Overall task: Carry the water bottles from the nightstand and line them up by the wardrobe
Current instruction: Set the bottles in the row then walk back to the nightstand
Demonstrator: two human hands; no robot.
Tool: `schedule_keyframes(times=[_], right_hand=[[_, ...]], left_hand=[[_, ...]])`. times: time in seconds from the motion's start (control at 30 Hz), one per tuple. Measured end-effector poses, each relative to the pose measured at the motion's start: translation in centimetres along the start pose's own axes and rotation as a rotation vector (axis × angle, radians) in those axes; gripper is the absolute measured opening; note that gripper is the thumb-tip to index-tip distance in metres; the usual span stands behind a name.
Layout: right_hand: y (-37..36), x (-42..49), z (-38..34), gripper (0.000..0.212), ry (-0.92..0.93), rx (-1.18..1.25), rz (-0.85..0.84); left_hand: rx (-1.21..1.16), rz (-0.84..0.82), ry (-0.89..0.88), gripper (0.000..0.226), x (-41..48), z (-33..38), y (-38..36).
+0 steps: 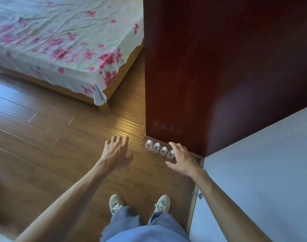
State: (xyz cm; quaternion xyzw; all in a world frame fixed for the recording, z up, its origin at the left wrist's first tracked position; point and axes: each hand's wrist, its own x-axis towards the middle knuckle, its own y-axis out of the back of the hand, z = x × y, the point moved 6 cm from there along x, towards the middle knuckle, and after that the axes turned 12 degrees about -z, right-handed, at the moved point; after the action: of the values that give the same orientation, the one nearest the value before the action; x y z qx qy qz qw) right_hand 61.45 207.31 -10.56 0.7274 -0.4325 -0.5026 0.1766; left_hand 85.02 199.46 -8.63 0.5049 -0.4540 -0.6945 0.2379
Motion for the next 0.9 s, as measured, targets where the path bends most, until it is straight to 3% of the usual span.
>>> schedule_keyframes(times=[0.5, 0.9], right_hand=[[5.7, 5.4, -17.0, 0.078, 0.036, -0.028, 0.25], [7.7, 12.6, -25.0, 0.076, 0.126, -0.087, 0.216]], left_hand=[[-0.102, 0.13, -0.008, 0.067, -2.4, -17.9, 5.3], [-0.131, 0.202, 0.007, 0.064, 0.1, -25.6, 9.9]])
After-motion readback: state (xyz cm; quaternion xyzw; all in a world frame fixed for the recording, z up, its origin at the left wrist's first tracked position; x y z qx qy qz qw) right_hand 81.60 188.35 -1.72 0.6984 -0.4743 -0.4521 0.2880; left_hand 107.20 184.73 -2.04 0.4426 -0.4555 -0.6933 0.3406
